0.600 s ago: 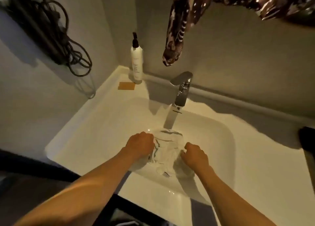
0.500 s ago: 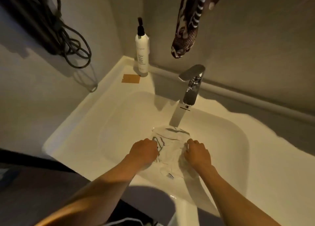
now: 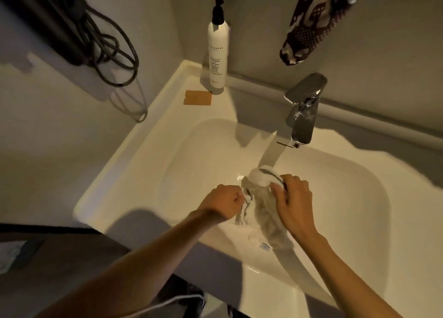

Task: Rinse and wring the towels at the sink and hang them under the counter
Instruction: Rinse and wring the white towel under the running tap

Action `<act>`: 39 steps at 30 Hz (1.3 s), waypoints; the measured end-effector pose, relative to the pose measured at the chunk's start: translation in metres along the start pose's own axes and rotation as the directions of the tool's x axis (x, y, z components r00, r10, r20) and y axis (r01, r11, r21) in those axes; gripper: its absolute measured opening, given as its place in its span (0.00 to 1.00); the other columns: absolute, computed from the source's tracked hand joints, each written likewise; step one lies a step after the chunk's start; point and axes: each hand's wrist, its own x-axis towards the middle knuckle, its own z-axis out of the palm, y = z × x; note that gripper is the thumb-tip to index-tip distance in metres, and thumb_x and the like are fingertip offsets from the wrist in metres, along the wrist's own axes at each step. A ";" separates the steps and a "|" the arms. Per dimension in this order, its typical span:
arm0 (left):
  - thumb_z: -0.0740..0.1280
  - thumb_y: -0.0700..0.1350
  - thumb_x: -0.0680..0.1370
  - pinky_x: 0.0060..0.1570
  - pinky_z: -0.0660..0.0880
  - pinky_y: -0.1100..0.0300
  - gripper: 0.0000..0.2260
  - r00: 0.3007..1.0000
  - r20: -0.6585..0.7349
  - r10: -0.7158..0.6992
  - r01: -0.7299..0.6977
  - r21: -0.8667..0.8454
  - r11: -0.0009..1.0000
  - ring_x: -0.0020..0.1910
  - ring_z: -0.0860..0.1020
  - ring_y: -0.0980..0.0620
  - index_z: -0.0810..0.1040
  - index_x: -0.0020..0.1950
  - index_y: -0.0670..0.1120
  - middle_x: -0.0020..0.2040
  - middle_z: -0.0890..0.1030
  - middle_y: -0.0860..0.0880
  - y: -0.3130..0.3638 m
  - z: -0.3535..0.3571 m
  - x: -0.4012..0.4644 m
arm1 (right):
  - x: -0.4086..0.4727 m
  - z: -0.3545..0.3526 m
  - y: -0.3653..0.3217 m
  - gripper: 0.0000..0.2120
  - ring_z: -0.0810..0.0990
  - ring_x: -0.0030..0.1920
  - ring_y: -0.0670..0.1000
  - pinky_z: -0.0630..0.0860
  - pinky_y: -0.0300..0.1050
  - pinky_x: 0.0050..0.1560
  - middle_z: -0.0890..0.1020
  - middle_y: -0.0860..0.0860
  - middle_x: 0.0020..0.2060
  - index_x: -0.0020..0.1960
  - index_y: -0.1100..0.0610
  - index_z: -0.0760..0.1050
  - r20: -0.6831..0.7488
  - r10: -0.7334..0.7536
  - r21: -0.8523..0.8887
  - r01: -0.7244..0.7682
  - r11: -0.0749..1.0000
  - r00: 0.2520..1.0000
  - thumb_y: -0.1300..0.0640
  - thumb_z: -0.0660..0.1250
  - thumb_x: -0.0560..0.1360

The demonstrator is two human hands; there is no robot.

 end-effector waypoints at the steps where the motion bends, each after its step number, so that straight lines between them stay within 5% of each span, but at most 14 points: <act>1: 0.57 0.49 0.79 0.55 0.78 0.50 0.15 1.000 0.015 0.013 -0.013 -0.023 1.000 0.52 0.82 0.45 0.82 0.52 0.47 0.53 0.85 0.46 -0.001 -0.010 -0.001 | -0.011 -0.012 -0.009 0.09 0.75 0.45 0.54 0.74 0.54 0.46 0.78 0.49 0.44 0.50 0.48 0.73 -0.037 0.032 0.116 -0.027 0.993 0.999 0.45 0.58 0.82; 6: 0.64 0.43 0.79 0.49 0.78 0.57 0.11 0.990 0.082 0.111 -0.100 -0.131 0.986 0.52 0.82 0.46 0.82 0.58 0.45 0.56 0.84 0.44 0.025 -0.063 -0.003 | -0.030 -0.092 -0.092 0.11 0.79 0.48 0.40 0.75 0.35 0.47 0.79 0.49 0.49 0.56 0.51 0.73 -0.126 0.199 0.545 -0.100 0.832 0.972 0.45 0.59 0.81; 9: 0.61 0.44 0.81 0.47 0.79 0.51 0.13 0.983 0.184 -0.017 0.090 -0.397 0.913 0.52 0.82 0.43 0.78 0.63 0.43 0.61 0.81 0.40 0.044 -0.066 -0.007 | -0.020 -0.138 -0.129 0.11 0.78 0.43 0.41 0.75 0.39 0.46 0.81 0.46 0.42 0.53 0.57 0.76 -0.231 0.200 0.629 -0.011 0.778 0.952 0.52 0.58 0.83; 12: 0.61 0.63 0.80 0.52 0.74 0.35 0.29 0.831 0.550 -0.088 0.529 -0.729 0.435 0.68 0.71 0.30 0.65 0.72 0.42 0.72 0.68 0.35 0.060 -0.059 -0.026 | -0.006 -0.176 -0.161 0.10 0.77 0.39 0.43 0.73 0.37 0.39 0.81 0.43 0.37 0.49 0.55 0.78 -0.284 0.221 0.772 0.085 0.630 0.933 0.57 0.59 0.83; 15: 0.63 0.69 0.74 0.59 0.67 0.27 0.39 0.702 0.689 0.179 0.711 -0.694 -0.117 0.70 0.66 0.25 0.65 0.72 0.40 0.72 0.67 0.33 0.081 -0.056 -0.042 | -0.003 -0.198 -0.178 0.11 0.78 0.40 0.46 0.75 0.39 0.39 0.81 0.49 0.39 0.51 0.59 0.79 -0.276 0.220 0.860 0.138 0.491 0.936 0.55 0.61 0.79; 17: 0.64 0.68 0.74 0.66 0.67 0.32 0.38 0.667 0.718 0.199 0.743 -0.625 -0.239 0.67 0.72 0.31 0.68 0.74 0.42 0.72 0.71 0.34 0.090 -0.063 -0.049 | -0.007 -0.190 -0.175 0.11 0.79 0.44 0.49 0.76 0.44 0.43 0.83 0.52 0.42 0.51 0.57 0.81 -0.243 0.224 0.839 0.088 0.538 0.944 0.53 0.63 0.78; 20: 0.59 0.64 0.78 0.65 0.72 0.45 0.29 0.832 0.511 0.215 0.555 -0.779 -0.293 0.61 0.78 0.39 0.76 0.68 0.45 0.64 0.81 0.39 0.095 -0.070 -0.051 | -0.017 -0.156 -0.152 0.06 0.78 0.39 0.41 0.73 0.40 0.42 0.83 0.48 0.39 0.45 0.52 0.79 -0.219 0.176 0.542 -0.030 0.840 0.960 0.53 0.65 0.78; 25: 0.72 0.59 0.71 0.42 0.78 0.56 0.18 0.896 0.422 0.138 0.436 -0.895 -0.097 0.34 0.82 0.44 0.80 0.42 0.43 0.36 0.82 0.42 0.096 -0.080 -0.059 | -0.036 -0.085 -0.140 0.05 0.76 0.41 0.43 0.72 0.38 0.42 0.78 0.46 0.41 0.47 0.44 0.70 -0.082 0.122 0.041 -0.119 0.992 0.989 0.48 0.60 0.81; 28: 0.75 0.47 0.60 0.48 0.77 0.50 0.14 0.944 0.282 -0.169 0.300 -0.950 0.091 0.40 0.81 0.42 0.80 0.42 0.43 0.37 0.81 0.41 0.099 -0.019 -0.013 | -0.039 -0.059 -0.065 0.05 0.80 0.49 0.43 0.74 0.33 0.49 0.82 0.46 0.47 0.49 0.42 0.77 0.091 0.166 0.378 -0.188 0.907 0.982 0.53 0.66 0.79; 30: 0.72 0.44 0.63 0.51 0.77 0.48 0.09 0.965 0.218 -0.149 0.238 -0.962 0.134 0.39 0.81 0.42 0.81 0.40 0.42 0.39 0.82 0.40 0.086 -0.022 -0.013 | -0.044 -0.063 -0.055 0.08 0.82 0.55 0.46 0.78 0.47 0.59 0.85 0.50 0.51 0.49 0.51 0.82 0.086 0.469 0.761 -0.361 0.538 0.879 0.53 0.65 0.79; 31: 0.70 0.42 0.67 0.50 0.77 0.49 0.04 0.971 0.210 -0.118 0.223 -0.967 0.120 0.37 0.81 0.42 0.80 0.39 0.42 0.38 0.82 0.41 0.088 -0.026 -0.014 | -0.045 -0.068 -0.052 0.13 0.81 0.59 0.53 0.77 0.55 0.62 0.84 0.54 0.54 0.52 0.57 0.82 0.246 0.602 0.884 -0.430 0.181 0.759 0.49 0.64 0.79; 33: 0.66 0.37 0.75 0.44 0.77 0.54 0.03 0.978 0.206 -0.014 0.206 -0.971 0.120 0.32 0.80 0.45 0.79 0.44 0.42 0.37 0.80 0.42 0.100 -0.036 -0.019 | -0.040 -0.065 -0.045 0.32 0.78 0.65 0.64 0.69 0.66 0.69 0.81 0.62 0.62 0.61 0.63 0.79 0.698 0.380 0.707 -0.503 -0.497 0.606 0.36 0.65 0.74; 36: 0.63 0.31 0.77 0.41 0.80 0.55 0.11 0.968 0.156 0.196 0.096 -0.954 0.284 0.34 0.81 0.46 0.80 0.50 0.45 0.40 0.81 0.44 0.111 -0.047 -0.019 | -0.038 -0.061 -0.072 0.44 0.70 0.71 0.70 0.58 0.74 0.72 0.73 0.67 0.70 0.69 0.62 0.76 0.755 -0.125 0.459 -0.654 -0.602 0.644 0.28 0.67 0.68; 39: 0.67 0.30 0.75 0.47 0.79 0.53 0.10 0.928 0.159 0.336 -0.042 -0.854 0.519 0.37 0.82 0.47 0.80 0.45 0.45 0.38 0.82 0.46 0.115 -0.055 -0.017 | -0.037 -0.062 -0.083 0.44 0.76 0.67 0.68 0.67 0.68 0.70 0.77 0.66 0.67 0.68 0.64 0.76 0.673 -0.121 0.538 -0.596 -0.596 0.729 0.40 0.81 0.61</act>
